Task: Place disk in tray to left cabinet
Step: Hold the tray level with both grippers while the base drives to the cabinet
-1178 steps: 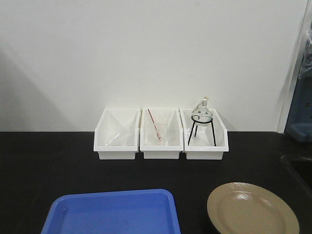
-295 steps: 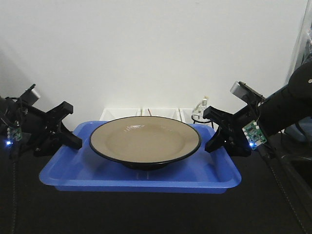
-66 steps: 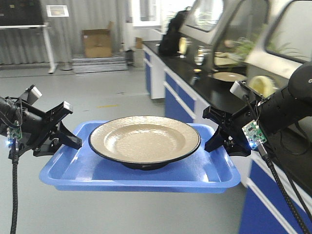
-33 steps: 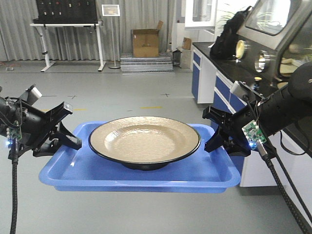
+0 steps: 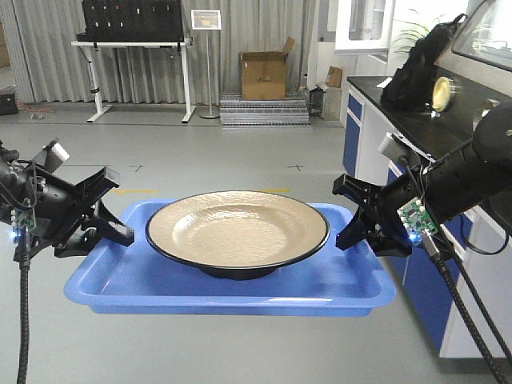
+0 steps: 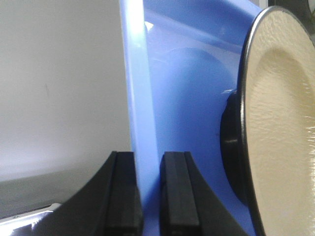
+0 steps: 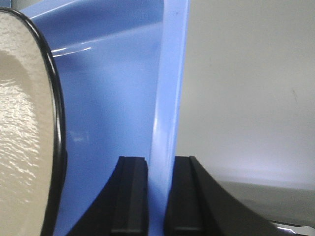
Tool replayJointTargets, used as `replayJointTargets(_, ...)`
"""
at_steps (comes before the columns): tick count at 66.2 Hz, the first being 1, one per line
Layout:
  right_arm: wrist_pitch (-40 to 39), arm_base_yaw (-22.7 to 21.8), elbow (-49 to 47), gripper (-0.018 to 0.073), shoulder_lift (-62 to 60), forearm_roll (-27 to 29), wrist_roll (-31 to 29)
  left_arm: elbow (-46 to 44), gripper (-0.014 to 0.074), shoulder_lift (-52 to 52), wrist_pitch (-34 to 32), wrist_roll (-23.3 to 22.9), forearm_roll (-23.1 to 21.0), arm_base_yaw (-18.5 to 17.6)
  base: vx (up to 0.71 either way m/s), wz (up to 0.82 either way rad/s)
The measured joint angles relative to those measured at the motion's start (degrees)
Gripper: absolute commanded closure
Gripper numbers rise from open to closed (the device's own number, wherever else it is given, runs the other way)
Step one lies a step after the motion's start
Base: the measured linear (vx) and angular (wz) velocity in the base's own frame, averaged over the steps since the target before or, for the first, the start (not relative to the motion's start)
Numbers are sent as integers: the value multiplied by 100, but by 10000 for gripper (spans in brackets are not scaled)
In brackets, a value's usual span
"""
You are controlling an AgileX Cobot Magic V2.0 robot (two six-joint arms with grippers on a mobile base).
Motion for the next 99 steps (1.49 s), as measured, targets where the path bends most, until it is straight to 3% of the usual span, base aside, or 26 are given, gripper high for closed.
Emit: replayJointTargets(99,6,0,0,564,0,-6,0,0,596,0,7,0,0,0,60,7)
